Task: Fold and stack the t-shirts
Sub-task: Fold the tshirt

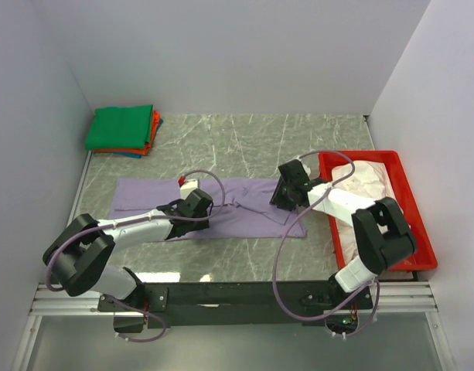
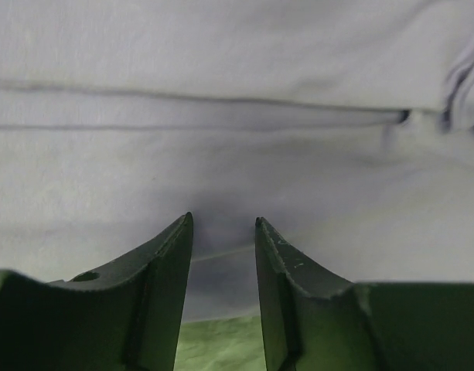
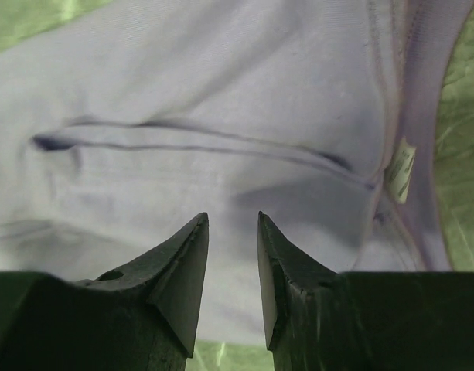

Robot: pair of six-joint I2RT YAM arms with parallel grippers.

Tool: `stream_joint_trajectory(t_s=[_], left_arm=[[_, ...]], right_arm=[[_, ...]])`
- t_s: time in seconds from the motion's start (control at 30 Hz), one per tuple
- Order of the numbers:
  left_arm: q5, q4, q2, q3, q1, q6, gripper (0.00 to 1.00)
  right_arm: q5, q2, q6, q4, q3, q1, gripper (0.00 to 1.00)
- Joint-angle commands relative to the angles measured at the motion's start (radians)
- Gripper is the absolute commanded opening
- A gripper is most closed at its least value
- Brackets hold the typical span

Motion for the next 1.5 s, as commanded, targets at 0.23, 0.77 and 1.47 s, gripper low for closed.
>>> stream_joint_trajectory(t_s=[0.23, 0.77, 1.47], left_arm=[[-0.048, 0.018, 0.062, -0.011, -0.078, -0.031, 0.41], [0.063, 0.073, 0.289, 0.220, -0.230, -0.184, 0.38], [0.064, 0.049, 0.222, 0.328, -0.236, -0.097, 0.57]], right_arm=[[0.003, 0.201, -0.067, -0.023, 0.154, -0.069, 0.38], [-0.009, 0.677, -0.257, -0.415, 0.952, -0.111, 0.36], [-0.095, 0.796, -0.299, -0.517, 1.412, -0.107, 0.46]])
